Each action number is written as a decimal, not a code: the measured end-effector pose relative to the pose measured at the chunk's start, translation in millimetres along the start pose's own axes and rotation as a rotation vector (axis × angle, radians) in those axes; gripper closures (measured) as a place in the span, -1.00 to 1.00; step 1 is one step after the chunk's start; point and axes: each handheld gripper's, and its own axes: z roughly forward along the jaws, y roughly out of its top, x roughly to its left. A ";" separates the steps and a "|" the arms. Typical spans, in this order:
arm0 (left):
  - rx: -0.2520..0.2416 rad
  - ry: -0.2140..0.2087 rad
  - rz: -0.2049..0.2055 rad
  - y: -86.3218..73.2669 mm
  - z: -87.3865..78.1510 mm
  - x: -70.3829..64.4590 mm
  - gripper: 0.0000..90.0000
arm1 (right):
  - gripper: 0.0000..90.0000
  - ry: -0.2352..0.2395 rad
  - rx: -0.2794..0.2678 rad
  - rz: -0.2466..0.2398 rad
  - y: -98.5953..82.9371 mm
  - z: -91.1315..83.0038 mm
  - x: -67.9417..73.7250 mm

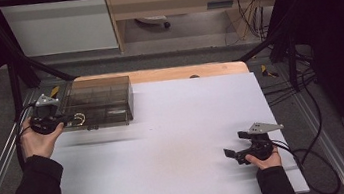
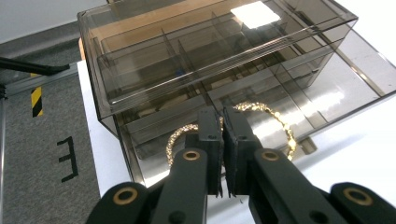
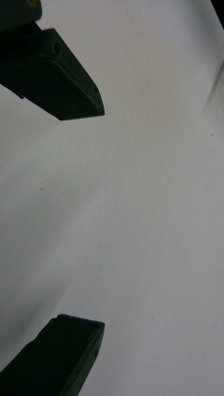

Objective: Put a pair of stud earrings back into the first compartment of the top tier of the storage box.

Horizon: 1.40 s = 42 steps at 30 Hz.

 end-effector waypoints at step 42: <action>0.029 0.054 -0.036 -17.8 27.7 25.4 0.92 | -0.98 -0.001 0.001 -0.001 -0.1 0.0 -0.1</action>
